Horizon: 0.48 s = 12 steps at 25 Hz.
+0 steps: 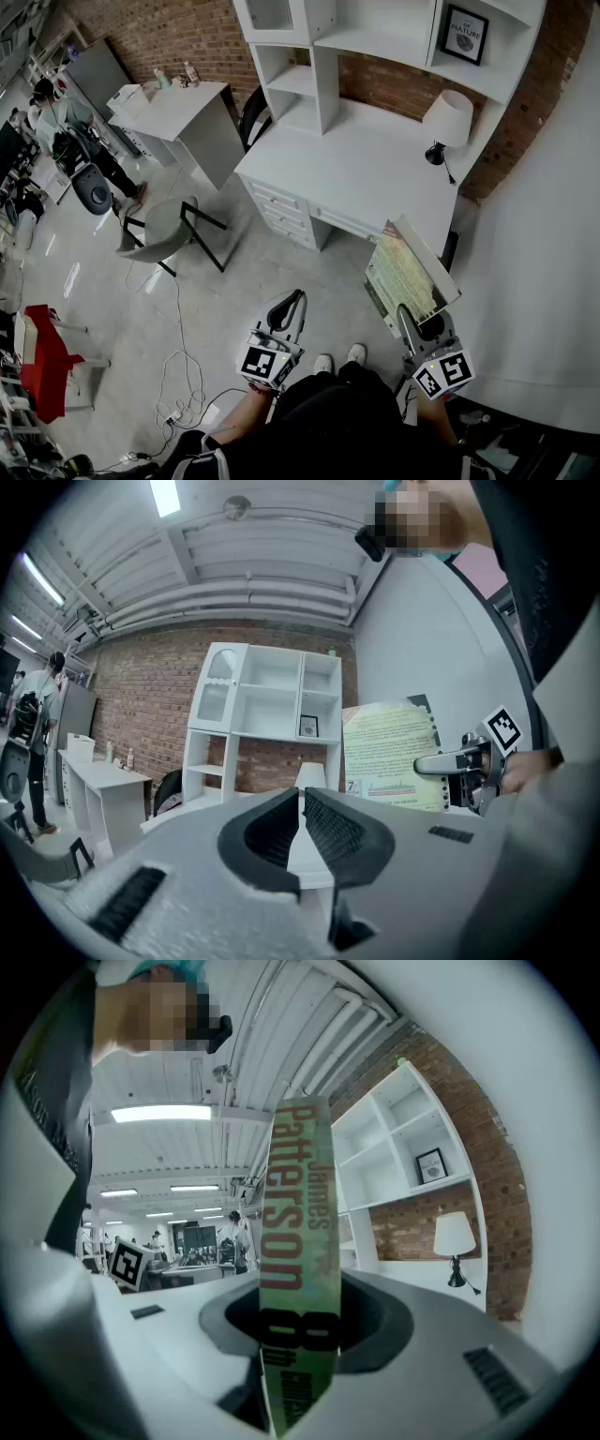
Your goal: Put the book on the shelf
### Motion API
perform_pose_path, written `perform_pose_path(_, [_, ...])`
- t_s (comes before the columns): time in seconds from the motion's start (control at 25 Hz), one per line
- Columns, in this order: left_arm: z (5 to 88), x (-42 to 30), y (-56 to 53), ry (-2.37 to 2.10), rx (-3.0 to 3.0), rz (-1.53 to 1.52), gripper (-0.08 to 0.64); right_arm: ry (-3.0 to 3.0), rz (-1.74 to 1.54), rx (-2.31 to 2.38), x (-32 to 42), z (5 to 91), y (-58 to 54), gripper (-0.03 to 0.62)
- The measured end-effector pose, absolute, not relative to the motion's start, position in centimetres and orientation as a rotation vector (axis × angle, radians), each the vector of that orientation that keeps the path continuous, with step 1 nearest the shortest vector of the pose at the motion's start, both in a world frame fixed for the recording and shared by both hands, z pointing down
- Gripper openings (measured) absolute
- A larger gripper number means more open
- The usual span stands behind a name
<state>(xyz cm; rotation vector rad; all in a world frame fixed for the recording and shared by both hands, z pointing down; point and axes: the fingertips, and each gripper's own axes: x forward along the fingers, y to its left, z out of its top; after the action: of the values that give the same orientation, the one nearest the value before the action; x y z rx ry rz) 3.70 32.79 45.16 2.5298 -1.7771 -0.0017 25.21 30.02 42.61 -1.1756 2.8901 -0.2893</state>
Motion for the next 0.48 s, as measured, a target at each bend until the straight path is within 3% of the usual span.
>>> perform_pose_path(0.48, [42.6,6.7,35.8,-1.767,2.522,-0.041,0.035,2.855,-0.288,-1.135,27.1,41.7,34.0,0.163])
